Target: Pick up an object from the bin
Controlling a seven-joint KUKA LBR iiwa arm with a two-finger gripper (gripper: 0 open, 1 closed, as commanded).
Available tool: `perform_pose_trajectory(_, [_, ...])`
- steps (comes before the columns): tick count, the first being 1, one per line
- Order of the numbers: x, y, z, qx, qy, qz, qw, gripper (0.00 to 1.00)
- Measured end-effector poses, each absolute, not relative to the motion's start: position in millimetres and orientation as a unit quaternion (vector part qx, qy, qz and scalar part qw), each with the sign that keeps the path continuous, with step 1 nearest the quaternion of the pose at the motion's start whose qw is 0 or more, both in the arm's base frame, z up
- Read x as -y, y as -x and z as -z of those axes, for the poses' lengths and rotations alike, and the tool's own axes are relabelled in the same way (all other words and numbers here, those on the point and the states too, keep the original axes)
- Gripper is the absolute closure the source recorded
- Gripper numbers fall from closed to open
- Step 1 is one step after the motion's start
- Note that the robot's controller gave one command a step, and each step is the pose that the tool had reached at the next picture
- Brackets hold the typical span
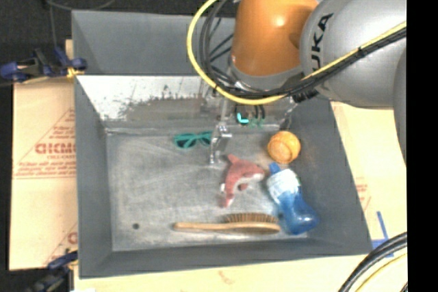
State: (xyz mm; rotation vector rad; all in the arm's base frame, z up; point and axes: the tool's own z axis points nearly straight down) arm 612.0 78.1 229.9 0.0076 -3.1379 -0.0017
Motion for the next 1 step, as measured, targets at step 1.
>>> perform_pose_trajectory(1, [-77.9,-613.3,-234.9,1.000,-0.002,0.001,-0.002,0.00])
